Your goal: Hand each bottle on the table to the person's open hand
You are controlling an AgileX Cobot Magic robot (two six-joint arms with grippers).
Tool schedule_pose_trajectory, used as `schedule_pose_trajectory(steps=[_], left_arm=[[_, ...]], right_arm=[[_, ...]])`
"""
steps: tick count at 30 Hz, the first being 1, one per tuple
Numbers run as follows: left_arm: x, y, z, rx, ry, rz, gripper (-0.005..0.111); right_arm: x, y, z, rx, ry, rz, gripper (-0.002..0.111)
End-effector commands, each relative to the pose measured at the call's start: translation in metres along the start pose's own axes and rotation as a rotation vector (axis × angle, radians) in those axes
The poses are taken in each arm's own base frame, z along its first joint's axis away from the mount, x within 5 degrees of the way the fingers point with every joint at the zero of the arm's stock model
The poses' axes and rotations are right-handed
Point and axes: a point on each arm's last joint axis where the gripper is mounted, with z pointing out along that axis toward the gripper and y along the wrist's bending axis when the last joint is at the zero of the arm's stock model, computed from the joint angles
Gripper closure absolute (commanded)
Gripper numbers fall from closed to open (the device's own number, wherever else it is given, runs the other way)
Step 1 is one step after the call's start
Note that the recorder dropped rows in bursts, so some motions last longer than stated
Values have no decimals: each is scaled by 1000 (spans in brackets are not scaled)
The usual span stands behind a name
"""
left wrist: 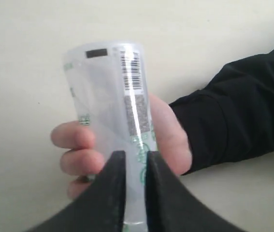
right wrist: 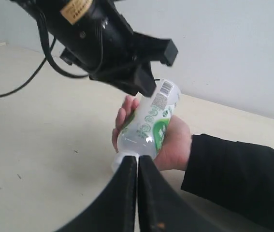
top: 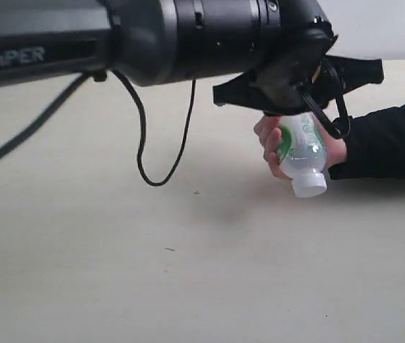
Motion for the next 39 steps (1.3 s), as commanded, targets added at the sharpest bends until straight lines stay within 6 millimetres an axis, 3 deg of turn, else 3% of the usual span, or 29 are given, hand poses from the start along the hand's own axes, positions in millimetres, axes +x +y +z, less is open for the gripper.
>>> schedule_pose_trajectory(steps=[1,5,11,17,21,27,33,36,39], left_arm=[[-29,9,-61,-26,-55,97,107],[-34,14,-98,-53,-46,265,107],[-15,22,-137,93,-64,404,107],[42,55,-185,325,-103,518,107],[80,91,-216,475,-137,556,107],[100,135,-239,507,-146,541,107],[98,152,-262,559,-191,473,107],[103,164,-262,490,-109,441,107],[111,189,-246,327,21,261,107]], right_arm=[[0,0,0,-1,-11,-9,107],[0,0,0,-1,-11,-9,107],[0,0,0,-1,-11,-9,107],[0,0,0,-1,-11,-9,107],[0,0,0,-1,-11,-9,107],[0,0,0,-1,-11,-9,107],[0,0,0,-1,-11,-9,107],[0,0,0,-1,-11,-9,107],[0,0,0,-1,-11,-9,107]])
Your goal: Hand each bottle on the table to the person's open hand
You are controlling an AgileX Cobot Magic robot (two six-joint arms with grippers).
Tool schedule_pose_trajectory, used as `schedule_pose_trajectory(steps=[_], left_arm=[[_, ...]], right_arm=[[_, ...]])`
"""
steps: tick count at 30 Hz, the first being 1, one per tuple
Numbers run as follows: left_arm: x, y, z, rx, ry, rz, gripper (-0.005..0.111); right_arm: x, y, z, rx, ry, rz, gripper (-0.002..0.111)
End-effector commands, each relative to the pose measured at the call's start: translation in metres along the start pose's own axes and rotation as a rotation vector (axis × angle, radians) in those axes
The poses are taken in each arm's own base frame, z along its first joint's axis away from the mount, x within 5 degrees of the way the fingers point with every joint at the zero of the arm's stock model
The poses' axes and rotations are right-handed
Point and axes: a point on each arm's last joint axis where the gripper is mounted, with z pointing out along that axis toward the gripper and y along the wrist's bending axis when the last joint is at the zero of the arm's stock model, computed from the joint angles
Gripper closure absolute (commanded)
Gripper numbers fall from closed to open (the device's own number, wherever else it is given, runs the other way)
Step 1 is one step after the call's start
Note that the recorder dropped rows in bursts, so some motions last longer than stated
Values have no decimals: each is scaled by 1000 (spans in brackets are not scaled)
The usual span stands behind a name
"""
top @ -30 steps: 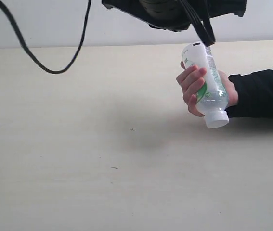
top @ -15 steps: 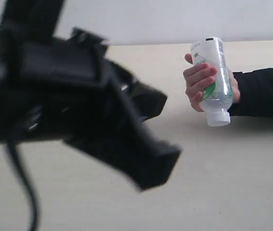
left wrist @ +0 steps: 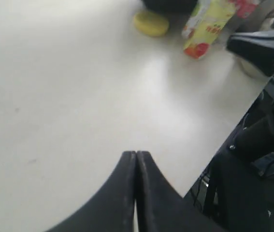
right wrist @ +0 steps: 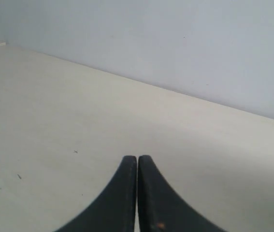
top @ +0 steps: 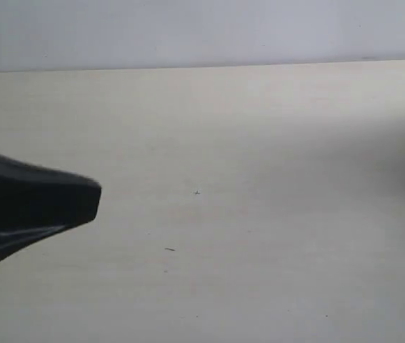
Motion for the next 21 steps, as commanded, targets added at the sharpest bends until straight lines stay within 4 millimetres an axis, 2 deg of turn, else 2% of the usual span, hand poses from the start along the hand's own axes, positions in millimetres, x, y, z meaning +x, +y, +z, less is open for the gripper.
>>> schedule_pose_trajectory(steps=[1,2,3,5,6,10,13,17,21], left_arm=[[25,39,4,-174,58,-244,107],[33,53,4,-221,29,-297,107],[42,72,-3,-263,-72,-380,107],[67,93,-20,-325,-249,-431,107],[75,98,-27,-351,-310,-415,107],[96,107,-51,-472,-548,-304,107],[106,109,-60,-545,-669,-256,107],[117,111,-63,-613,-728,-235,107],[131,118,-55,-639,-713,-260,107]], right_arm=[[0,0,0,-1,-11,-9,107],[0,0,0,-1,-11,-9,107],[0,0,0,-1,-11,-9,107],[0,0,0,-1,-11,-9,107],[0,0,0,-1,-11,-9,107],[0,0,0,-1,-11,-9,107],[0,0,0,-1,-11,-9,107],[0,0,0,-1,-11,-9,107],[0,0,0,-1,-11,-9,107]])
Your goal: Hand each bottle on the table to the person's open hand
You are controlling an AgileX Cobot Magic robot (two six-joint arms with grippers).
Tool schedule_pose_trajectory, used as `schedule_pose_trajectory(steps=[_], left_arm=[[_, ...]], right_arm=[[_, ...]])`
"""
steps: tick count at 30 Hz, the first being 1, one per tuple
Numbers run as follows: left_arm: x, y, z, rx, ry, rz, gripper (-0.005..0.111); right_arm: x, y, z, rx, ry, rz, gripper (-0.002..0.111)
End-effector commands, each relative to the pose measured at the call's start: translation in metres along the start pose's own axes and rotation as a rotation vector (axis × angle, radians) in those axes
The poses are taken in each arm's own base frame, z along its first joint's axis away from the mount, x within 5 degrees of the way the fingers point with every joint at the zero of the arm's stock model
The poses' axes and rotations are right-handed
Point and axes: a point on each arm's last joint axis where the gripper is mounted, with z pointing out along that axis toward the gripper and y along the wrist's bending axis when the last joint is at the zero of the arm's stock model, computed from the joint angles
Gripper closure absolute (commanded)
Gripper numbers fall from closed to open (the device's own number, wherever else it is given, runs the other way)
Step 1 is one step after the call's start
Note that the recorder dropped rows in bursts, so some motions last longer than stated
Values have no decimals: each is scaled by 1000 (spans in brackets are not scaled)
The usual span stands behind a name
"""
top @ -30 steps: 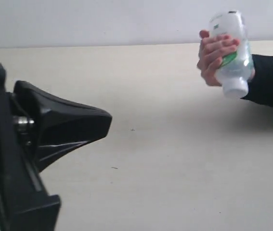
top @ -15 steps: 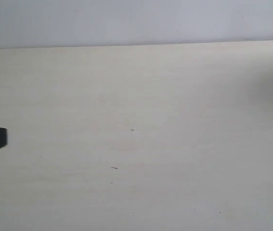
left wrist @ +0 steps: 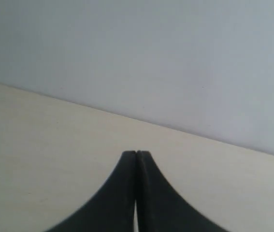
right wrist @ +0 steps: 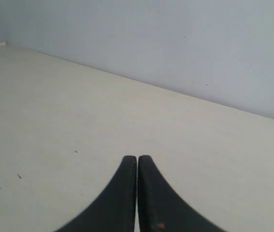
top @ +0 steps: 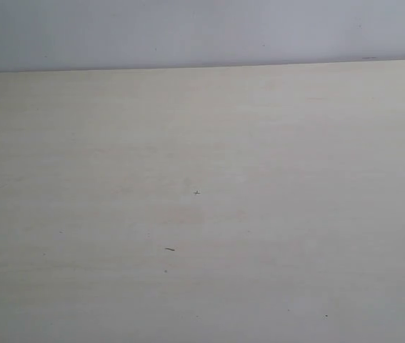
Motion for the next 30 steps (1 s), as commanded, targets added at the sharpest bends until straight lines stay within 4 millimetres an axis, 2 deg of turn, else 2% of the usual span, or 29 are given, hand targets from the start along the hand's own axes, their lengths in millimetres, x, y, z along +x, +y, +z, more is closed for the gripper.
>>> schedule_pose_trajectory(steps=[1,9,17,21,24,30], left_arm=[[15,6,2,-25,11,11,107],[38,12,9,-9,33,57,107],[40,11,10,17,20,66,107],[43,6,10,69,50,205,107],[39,-1,9,140,-9,316,107],[37,-1,9,142,-30,261,107]], right_arm=[[0,0,0,-1,-11,-9,107],[0,0,0,-1,-11,-9,107],[0,0,0,-1,-11,-9,107],[0,0,0,-1,-11,-9,107],[0,0,0,-1,-11,-9,107],[0,0,0,-1,-11,-9,107]])
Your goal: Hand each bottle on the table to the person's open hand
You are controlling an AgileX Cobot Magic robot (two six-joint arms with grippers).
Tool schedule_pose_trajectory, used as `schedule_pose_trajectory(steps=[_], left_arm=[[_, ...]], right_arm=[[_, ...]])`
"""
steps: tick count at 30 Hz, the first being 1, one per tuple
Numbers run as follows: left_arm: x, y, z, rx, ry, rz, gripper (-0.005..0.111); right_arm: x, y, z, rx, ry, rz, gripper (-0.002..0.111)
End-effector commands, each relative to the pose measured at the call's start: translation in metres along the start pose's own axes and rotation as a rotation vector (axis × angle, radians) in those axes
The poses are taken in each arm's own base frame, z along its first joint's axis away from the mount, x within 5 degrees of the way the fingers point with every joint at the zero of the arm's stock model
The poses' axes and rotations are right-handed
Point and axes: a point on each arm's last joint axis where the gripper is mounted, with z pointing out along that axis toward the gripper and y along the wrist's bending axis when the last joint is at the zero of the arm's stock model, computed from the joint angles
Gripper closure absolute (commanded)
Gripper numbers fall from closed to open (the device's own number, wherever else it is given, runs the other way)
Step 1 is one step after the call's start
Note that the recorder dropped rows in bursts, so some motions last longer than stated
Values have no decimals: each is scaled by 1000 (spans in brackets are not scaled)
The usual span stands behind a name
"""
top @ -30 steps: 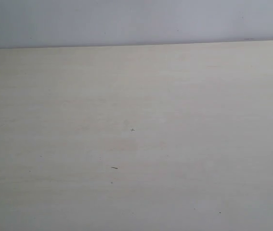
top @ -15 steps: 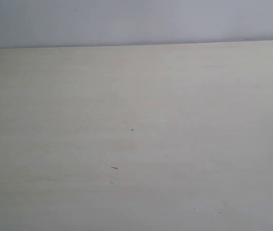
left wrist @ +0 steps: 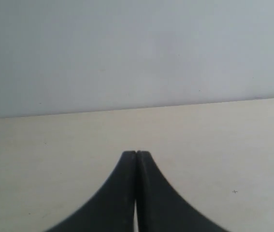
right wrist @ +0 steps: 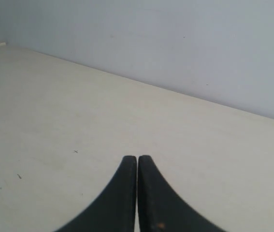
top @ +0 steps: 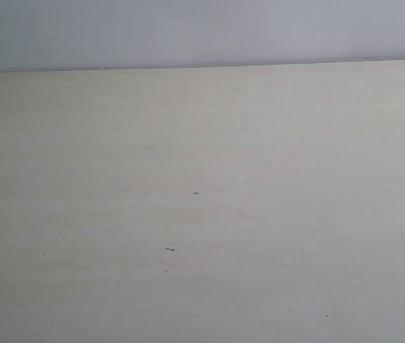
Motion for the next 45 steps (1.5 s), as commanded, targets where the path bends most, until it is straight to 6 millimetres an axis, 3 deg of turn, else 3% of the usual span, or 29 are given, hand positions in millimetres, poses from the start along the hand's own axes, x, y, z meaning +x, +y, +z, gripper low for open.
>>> schedule_pose_trajectory(steps=[1,35,45], left_arm=[[-3,0,0,-4,-33,-70,107],[-4,0,-1,-3,-40,-101,107],[-4,0,-1,-3,-40,-101,107]], right_arm=[[0,0,0,-1,-11,-9,107],[0,0,0,8,-11,-7,107],[-8,-18,-3,446,-182,112,107]])
